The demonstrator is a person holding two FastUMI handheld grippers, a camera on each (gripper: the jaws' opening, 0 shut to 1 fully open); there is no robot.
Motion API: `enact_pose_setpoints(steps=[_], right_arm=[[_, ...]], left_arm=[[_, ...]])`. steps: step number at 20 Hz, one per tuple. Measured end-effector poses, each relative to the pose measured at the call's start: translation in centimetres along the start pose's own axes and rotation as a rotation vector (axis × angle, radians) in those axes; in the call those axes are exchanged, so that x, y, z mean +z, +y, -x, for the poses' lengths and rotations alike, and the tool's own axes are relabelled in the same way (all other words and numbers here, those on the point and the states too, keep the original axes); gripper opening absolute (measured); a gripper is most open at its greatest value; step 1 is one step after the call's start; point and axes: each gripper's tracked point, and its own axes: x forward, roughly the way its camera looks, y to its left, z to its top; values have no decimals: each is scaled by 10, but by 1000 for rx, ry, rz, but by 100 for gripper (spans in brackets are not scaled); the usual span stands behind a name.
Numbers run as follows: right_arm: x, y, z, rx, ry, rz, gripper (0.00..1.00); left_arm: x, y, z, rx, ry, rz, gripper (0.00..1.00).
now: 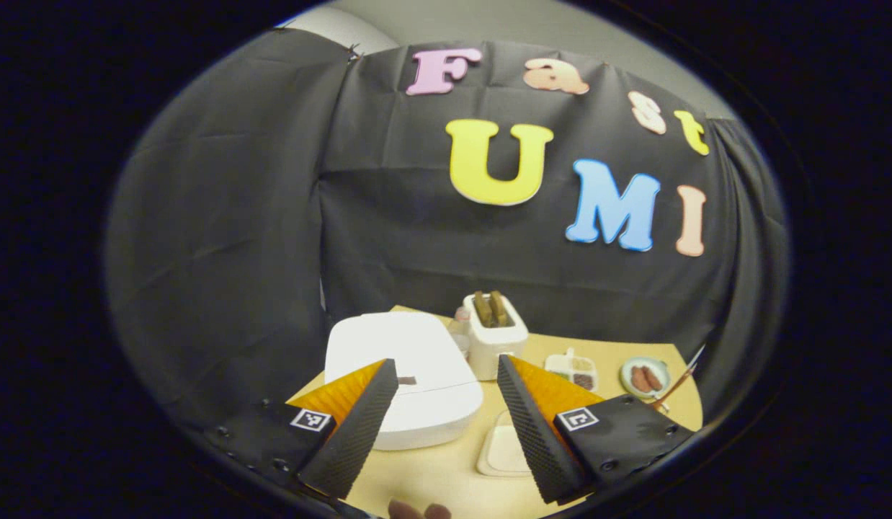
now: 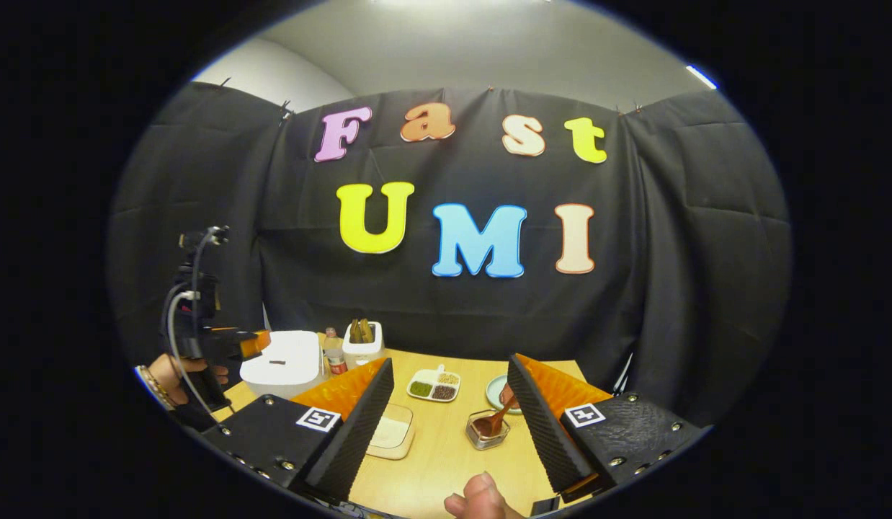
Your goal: Close the left gripper, press the button to open the rice cooker; take a wooden spoon from the chopstick holder with the right hand, scoop a spoonful of rice and pour it into the rice cooker, then put the wooden spoon back into the chopstick holder.
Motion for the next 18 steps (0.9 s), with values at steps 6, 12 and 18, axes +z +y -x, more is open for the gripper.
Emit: enact_pose_setpoints(steps=[6, 12, 18], right_arm=[[54, -47, 21, 24, -127, 4, 97], [88, -67, 47, 9, -202, -49, 97], [95, -71, 65, -72, -215, -46, 97]], left_arm=[[120, -102, 191, -139, -296, -5, 94], [152, -128, 262, -145, -374, -86, 99], [143, -126, 272, -192, -319, -17, 94]])
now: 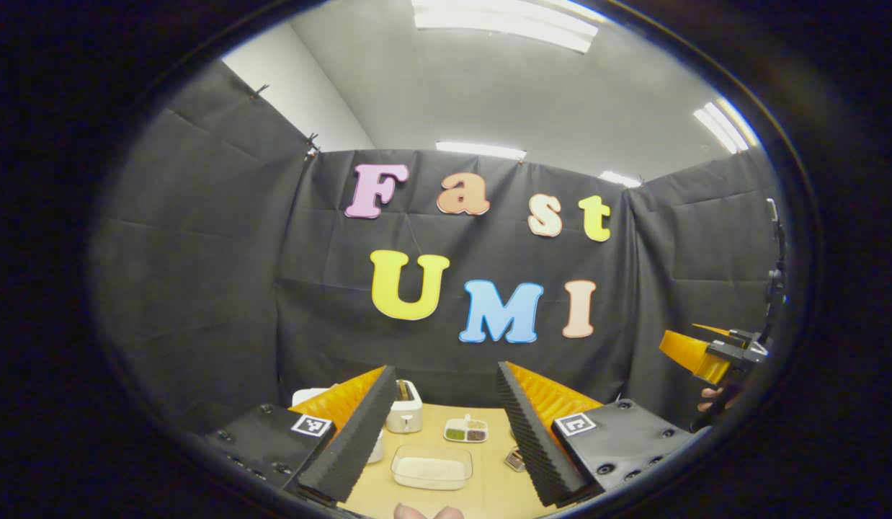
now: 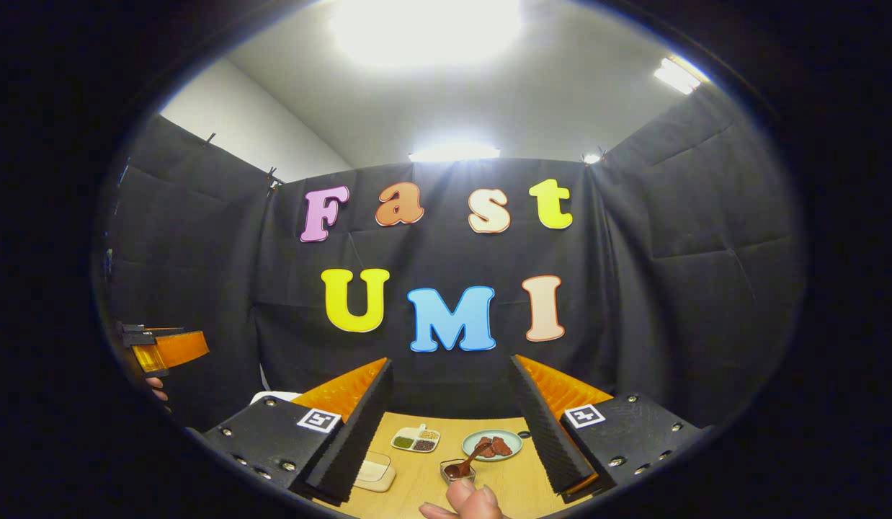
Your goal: Close the left gripper, press the button to open the rice cooker; take a wooden spoon from the chopstick holder with the right hand, scoop a spoonful of rice and pour it into the rice cooker, then put the wooden spoon back into the chopstick holder.
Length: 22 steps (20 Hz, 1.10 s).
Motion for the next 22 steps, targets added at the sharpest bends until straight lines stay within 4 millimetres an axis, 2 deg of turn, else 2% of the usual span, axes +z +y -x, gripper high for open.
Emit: enact_pose_setpoints(steps=[1, 6, 7, 8, 12, 22], right_arm=[[-3, -2, 4, -20, 4, -2, 97], [4, 15, 15, -29, -14, -15, 97], [5, 18, 16, -31, -17, -9, 97], [8, 20, 16, -33, -22, -3, 97], [12, 37, 19, -14, -26, -5, 97], [29, 50, 23, -6, -53, 35, 97]], left_arm=[[-3, 0, -1, -11, -5, 6, 96], [-1, 5, -1, -53, -31, 36, 99], [-1, 7, 0, -54, -27, 41, 94], [-3, 11, 1, -54, -27, 47, 93], [1, 24, 5, -57, -41, 59, 94], [15, 33, 15, -60, -82, 45, 93]])
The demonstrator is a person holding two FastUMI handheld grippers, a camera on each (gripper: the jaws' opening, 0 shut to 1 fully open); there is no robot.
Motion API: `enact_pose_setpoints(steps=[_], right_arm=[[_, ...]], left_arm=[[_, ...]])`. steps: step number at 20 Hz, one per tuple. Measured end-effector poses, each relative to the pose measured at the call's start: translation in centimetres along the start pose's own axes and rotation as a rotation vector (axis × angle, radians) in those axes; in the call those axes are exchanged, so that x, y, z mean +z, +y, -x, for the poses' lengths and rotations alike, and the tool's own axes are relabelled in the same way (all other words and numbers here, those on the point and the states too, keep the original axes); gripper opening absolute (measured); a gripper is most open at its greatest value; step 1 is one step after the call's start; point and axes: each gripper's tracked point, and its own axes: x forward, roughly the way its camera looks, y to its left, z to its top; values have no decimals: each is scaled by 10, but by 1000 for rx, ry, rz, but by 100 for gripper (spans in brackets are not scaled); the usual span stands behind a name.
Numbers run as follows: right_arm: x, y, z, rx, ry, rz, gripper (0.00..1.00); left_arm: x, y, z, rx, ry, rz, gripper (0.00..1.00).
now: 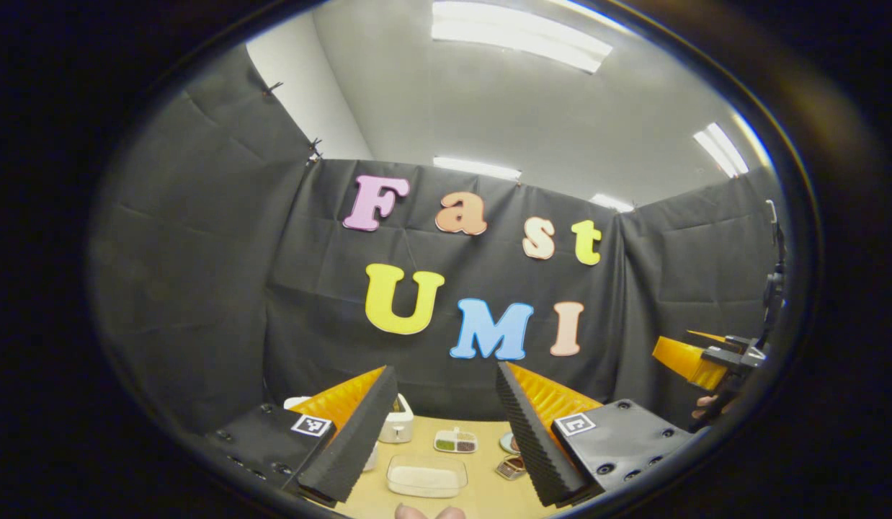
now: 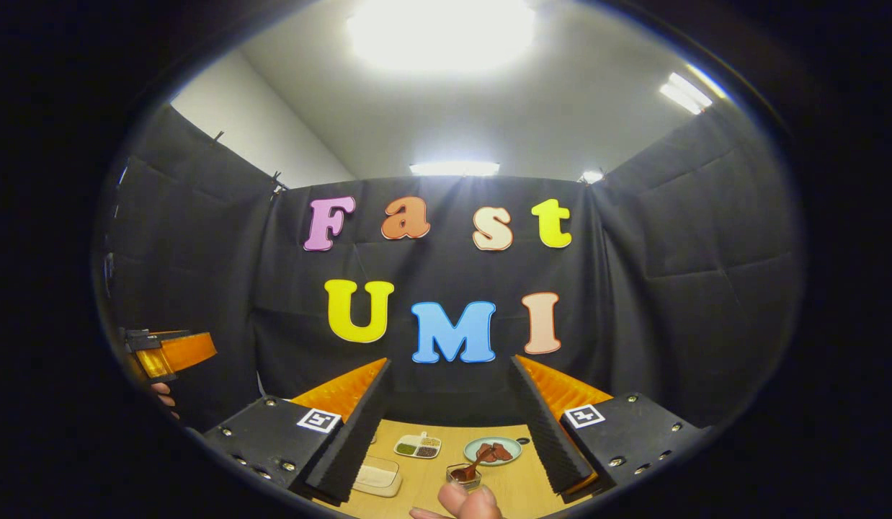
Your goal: Close the left gripper, press the button to open the rice cooker; take a wooden spoon from the chopstick holder with the right hand, scoop a spoonful of rice and pour it into the rice cooker, then put the wooden spoon back into the chopstick holder.
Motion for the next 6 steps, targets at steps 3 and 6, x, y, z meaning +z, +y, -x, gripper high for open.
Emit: enact_pose_setpoints(steps=[3, 6], right_arm=[[2, 3, 1, 5, 3, -2, 97], [0, 4, 2, 10, 11, 4, 97]], left_arm=[[1, 0, 3, 2, 0, -14, 94], [-2, 3, 7, 14, 6, -20, 93]])
